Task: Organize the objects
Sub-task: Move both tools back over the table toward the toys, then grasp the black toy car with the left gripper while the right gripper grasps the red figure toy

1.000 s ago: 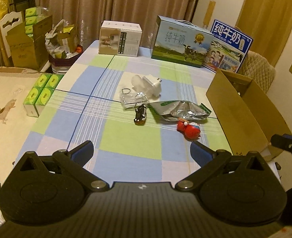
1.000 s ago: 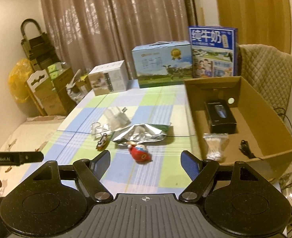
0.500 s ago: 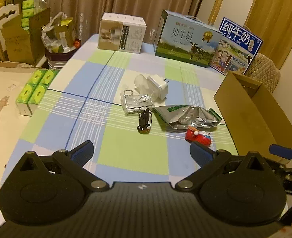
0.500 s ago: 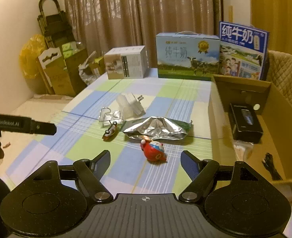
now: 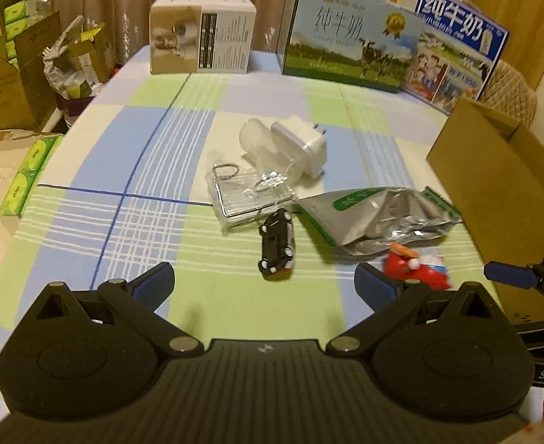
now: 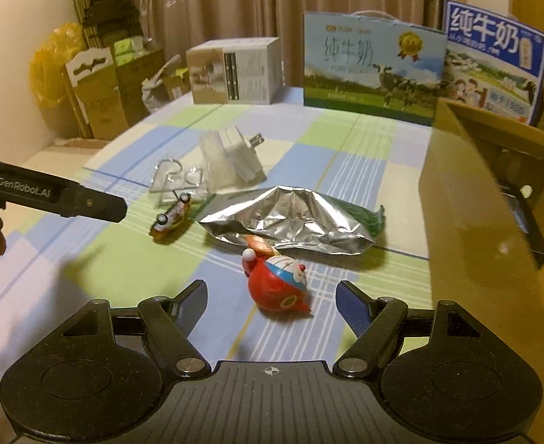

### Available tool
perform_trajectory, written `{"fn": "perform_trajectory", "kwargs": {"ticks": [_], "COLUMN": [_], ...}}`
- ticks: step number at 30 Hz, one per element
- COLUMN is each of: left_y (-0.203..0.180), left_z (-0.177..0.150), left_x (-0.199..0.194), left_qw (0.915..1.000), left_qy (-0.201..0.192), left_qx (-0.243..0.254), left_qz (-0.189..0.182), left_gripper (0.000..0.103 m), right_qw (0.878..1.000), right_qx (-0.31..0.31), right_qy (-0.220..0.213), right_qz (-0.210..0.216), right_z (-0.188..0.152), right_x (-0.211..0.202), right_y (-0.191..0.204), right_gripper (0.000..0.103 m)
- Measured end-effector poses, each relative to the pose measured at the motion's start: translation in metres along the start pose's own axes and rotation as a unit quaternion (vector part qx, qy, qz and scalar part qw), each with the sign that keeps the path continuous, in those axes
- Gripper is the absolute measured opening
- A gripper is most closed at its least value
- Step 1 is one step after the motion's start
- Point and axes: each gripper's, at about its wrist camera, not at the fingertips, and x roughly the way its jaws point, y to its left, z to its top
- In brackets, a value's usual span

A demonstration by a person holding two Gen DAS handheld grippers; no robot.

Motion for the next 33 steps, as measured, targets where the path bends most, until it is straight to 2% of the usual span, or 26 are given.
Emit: {"fn": "perform_trajectory", "kwargs": {"ticks": [4, 8, 12, 16, 21, 27, 29, 31, 33], "left_y": [0.004, 0.005, 0.005, 0.006, 0.003, 0.004, 0.006, 0.007, 0.008], "left_z": [-0.001, -0.002, -0.002, -0.001, 0.003, 0.011, 0.013, 0.014, 0.015], "left_x": [0.02, 0.033, 0.046, 0.052, 0.059, 0.069, 0.072, 0.075, 0.077], "left_qw": [0.9999, 0.9998, 0.9993, 0.9988, 0.9987, 0.9976, 0.9973, 0.9975, 0.9979], "left_qy": [0.01, 0.016, 0.033, 0.038, 0.037, 0.034, 0.036, 0.039, 0.038], "left_qx": [0.002, 0.006, 0.007, -0.004, -0.003, -0.018, -0.023, -0.023, -0.019], "left_qz": [-0.002, -0.008, -0.016, -0.03, -0.036, -0.058, -0.06, -0.054, -0.05], "left_gripper": [0.101, 0.101, 0.094, 0.094, 0.092, 0.077, 0.07, 0.055, 0.05], "right_qw": [1.0, 1.0, 1.0, 1.0, 1.0, 0.998, 0.998, 0.998, 0.998], "right_qx": [0.013, 0.014, 0.005, 0.002, 0.007, 0.04, 0.044, 0.045, 0.045], "right_qy": [0.015, 0.022, 0.023, 0.023, 0.027, 0.035, 0.036, 0.037, 0.037], "right_qz": [0.002, -0.001, -0.006, -0.006, -0.004, -0.025, -0.029, -0.03, -0.03], "right_z": [0.0, 0.002, 0.004, 0.004, 0.005, 0.007, 0.007, 0.007, 0.008], "right_x": [0.024, 0.041, 0.052, 0.056, 0.056, 0.053, 0.053, 0.053, 0.053], "right_y": [-0.009, -0.012, -0.01, -0.012, -0.011, -0.016, -0.017, -0.017, -0.017], "right_gripper": [0.064, 0.06, 0.056, 0.044, 0.043, 0.043, 0.043, 0.043, 0.043]}}
